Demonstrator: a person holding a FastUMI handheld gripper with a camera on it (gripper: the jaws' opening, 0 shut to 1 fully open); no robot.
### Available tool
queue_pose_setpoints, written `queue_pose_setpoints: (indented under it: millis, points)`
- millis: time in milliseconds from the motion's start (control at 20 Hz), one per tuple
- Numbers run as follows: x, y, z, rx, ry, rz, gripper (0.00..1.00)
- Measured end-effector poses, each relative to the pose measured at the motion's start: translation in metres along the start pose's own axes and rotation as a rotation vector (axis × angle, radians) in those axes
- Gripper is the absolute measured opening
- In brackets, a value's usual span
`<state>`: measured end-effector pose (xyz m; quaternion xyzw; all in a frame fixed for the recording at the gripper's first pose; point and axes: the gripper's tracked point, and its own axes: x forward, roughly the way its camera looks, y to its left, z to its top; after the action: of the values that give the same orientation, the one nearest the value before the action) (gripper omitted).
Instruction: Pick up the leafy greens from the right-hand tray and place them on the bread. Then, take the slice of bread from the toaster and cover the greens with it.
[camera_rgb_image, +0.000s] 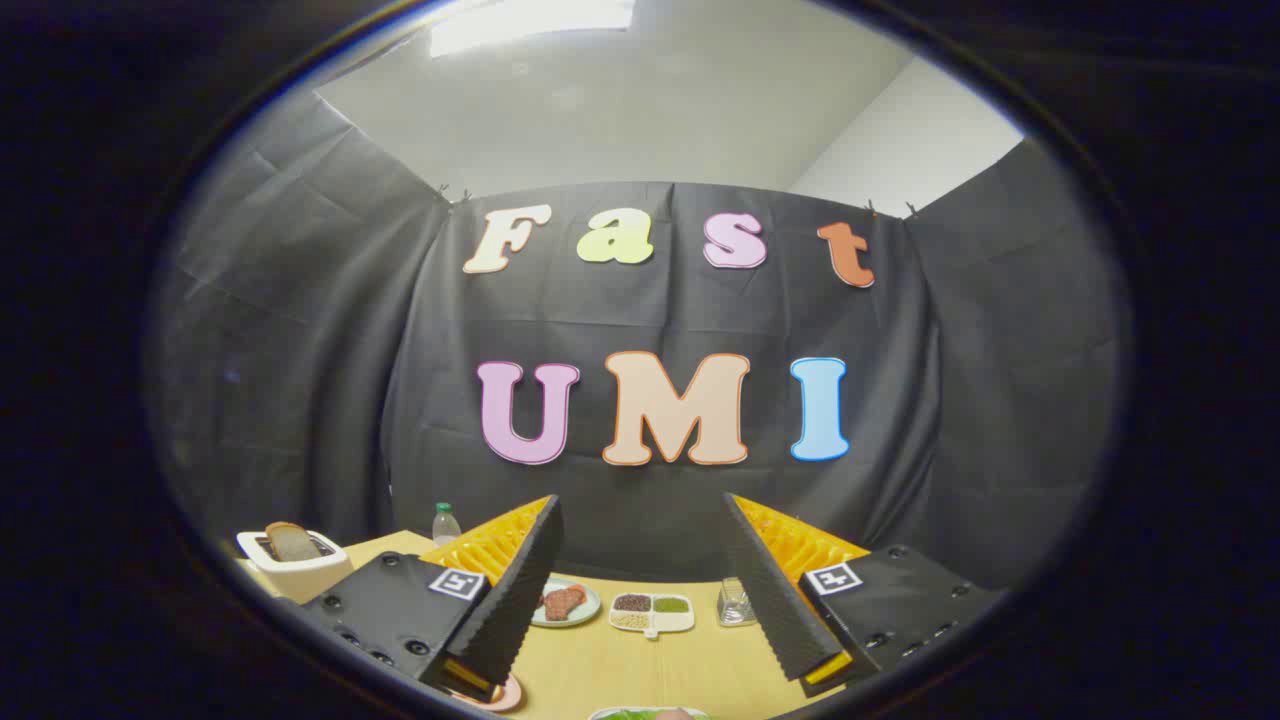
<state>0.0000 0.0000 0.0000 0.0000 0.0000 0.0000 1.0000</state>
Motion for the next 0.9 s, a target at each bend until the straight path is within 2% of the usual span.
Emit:
queue_pose_setpoints:
  millis: [900]
  points:
    - [0.002, -0.030, -0.002, 0.012, -0.009, -0.023, 1.00]
